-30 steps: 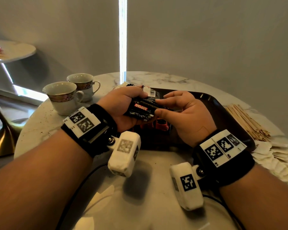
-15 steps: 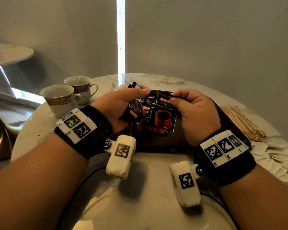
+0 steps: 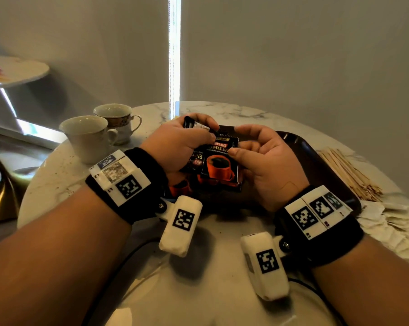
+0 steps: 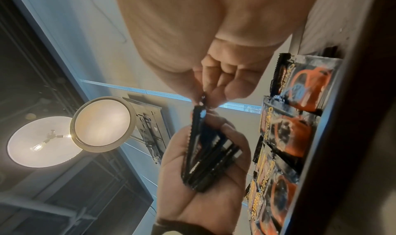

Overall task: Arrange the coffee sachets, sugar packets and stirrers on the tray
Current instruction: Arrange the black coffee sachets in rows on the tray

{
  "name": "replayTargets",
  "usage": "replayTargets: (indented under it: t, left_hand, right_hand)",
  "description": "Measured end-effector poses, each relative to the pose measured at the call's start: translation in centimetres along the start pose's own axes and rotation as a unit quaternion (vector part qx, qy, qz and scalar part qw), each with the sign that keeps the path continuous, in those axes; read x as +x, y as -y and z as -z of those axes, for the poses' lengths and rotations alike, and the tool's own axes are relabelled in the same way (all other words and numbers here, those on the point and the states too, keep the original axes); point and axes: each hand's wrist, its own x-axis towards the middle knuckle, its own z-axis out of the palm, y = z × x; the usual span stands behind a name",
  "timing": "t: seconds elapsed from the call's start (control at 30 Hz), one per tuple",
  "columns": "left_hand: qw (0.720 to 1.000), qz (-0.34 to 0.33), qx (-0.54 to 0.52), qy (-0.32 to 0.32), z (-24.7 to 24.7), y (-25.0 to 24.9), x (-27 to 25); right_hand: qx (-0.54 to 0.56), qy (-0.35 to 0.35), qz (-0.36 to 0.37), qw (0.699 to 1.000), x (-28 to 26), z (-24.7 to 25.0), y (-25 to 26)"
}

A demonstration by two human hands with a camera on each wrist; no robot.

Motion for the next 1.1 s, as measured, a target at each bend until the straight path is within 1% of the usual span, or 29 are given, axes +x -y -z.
replayTargets:
  t: [0.07, 0.13, 0.2, 0.27, 0.33, 0.47, 0.63, 0.97, 1.1]
  left_hand:
    - [1.0, -0.002, 0.002, -0.003, 0.1, 0.1, 0.1]
    - [0.999, 0.011, -0.037, -0.008, 0.1, 0.0, 0.2]
    - [0.994, 0.019, -0.098, -0.032, 0.4, -0.1, 0.4]
    - [0.987, 0.025, -0.146, -0.063, 1.1, -0.2, 0.7]
    - [0.98, 0.032, -0.184, -0.071, 1.6, -0.3, 0.7]
    - [0.976, 0.027, -0.196, -0.094, 1.7, -0.5, 0.6]
    - [0.974, 0.033, -0.204, -0.096, 1.7, -0.5, 0.4]
    - [0.975, 0.036, -0.193, -0.099, 1.6, -0.8, 0.2]
    - [0.976, 0.034, -0.188, -0.1, 1.7, -0.9, 0.3]
  right_hand:
    - [-0.032, -0.006, 0.01, 0.999, 0.0, -0.1, -0.1]
    - [-0.042, -0.038, 0.004, 0.998, 0.3, 0.1, -0.3]
    - [-0.038, -0.091, -0.017, 0.995, 0.9, 0.9, -0.7]
    - [-0.059, -0.14, -0.045, 0.987, 1.5, 1.8, -1.0]
    - [-0.071, -0.157, -0.089, 0.981, 1.8, 2.4, -1.3]
    - [-0.145, -0.14, -0.144, 0.969, 1.8, 2.6, -2.0]
    - [-0.213, -0.106, -0.166, 0.957, 1.8, 2.6, -1.9]
    - [-0.284, -0.093, -0.167, 0.939, 1.5, 1.9, -1.4]
    - [-0.3, -0.076, -0.163, 0.937, 1.6, 1.8, -1.0]
